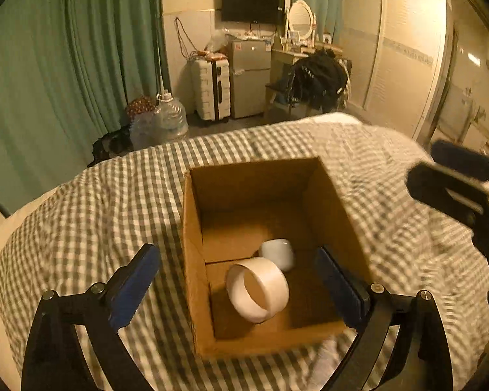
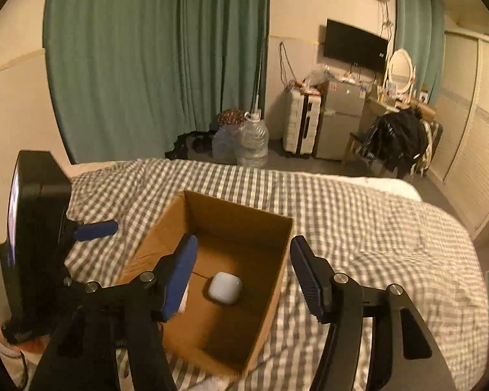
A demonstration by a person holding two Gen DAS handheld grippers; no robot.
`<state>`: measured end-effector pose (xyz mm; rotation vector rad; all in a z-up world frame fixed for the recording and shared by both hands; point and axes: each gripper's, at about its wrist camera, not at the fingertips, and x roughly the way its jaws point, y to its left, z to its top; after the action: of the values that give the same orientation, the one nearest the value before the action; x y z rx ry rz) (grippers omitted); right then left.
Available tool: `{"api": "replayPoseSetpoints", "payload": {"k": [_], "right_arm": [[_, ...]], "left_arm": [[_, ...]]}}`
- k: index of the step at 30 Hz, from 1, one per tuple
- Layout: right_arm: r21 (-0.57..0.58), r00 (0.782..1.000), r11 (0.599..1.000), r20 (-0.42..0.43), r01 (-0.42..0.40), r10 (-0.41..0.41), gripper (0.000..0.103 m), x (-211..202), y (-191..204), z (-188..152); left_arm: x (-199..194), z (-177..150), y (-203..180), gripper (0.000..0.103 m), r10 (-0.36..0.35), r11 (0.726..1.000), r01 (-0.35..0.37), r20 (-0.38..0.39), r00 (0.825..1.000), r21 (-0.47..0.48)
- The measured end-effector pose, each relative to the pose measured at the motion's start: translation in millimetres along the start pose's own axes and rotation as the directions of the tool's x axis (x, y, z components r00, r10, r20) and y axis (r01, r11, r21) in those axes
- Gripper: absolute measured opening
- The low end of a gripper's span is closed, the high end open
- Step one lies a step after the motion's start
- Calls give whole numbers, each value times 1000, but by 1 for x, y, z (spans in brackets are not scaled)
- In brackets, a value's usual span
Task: Organize objects
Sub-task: 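Open the left gripper to drop the cardboard ring into the box, then move both grippers back toward the items on the bed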
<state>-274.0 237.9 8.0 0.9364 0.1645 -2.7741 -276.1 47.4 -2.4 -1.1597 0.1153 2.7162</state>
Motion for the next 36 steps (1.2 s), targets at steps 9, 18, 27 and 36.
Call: {"api": "replayPoseSetpoints", "payload": {"k": [9,18,27,36], "right_arm": [[-66,998,998,57,14,-11,67,-128,35,-3],[-120,1000,993,1,-10,10,70,-182,83,-65],[-44,977,993,-186,-114,103,70,-127,117,-168],[4,941,988,-305,-156,150,70,-55,124,-209]], "left_arm": [[-110,-19,11,99,71,997,-71,48,996,0],[-154,-94,25,99,123,992,-123,34,992,-10],[-127,-198,27,99,158,984,-160,-35,987,-73],[-85,-240,24,99,204,978,-207,-117,972,-11]]}}
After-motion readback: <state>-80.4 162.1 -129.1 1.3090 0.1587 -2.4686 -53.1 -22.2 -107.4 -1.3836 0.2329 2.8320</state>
